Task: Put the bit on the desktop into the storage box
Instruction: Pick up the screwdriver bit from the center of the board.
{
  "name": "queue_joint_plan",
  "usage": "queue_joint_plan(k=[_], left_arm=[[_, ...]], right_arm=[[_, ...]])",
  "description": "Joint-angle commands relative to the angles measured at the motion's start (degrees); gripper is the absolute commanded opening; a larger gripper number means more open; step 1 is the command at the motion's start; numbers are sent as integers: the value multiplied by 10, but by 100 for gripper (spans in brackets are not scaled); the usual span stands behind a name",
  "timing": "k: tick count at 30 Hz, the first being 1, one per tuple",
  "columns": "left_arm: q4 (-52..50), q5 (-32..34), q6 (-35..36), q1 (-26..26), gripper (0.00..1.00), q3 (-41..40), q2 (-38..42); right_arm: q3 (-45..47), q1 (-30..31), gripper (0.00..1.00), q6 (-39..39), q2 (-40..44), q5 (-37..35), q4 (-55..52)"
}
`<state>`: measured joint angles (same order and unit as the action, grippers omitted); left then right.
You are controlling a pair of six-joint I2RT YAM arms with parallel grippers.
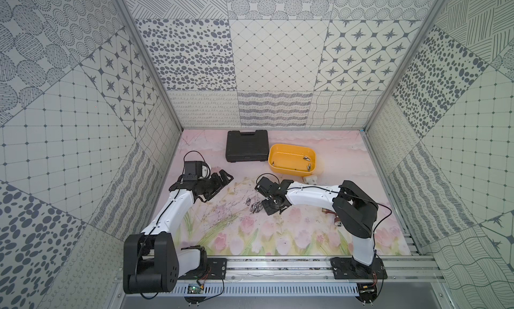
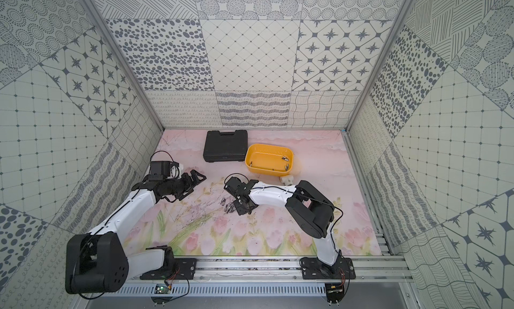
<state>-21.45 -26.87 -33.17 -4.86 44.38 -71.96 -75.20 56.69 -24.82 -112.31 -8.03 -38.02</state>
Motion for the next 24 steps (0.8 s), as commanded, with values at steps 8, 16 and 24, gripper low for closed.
queue_joint_plan(k=[8,16,24], left_arm=[[4,-6,12,-2,99,-3,3],[5,-6,12,-1,99,-3,1],[7,-7,12,-2,99,-2,0]], right_arm=[[-26,5,23,21,-48,-35,-33],[-22,6,9,20,-43,-41,-38],[-25,6,6,15,-24,-44,-37]])
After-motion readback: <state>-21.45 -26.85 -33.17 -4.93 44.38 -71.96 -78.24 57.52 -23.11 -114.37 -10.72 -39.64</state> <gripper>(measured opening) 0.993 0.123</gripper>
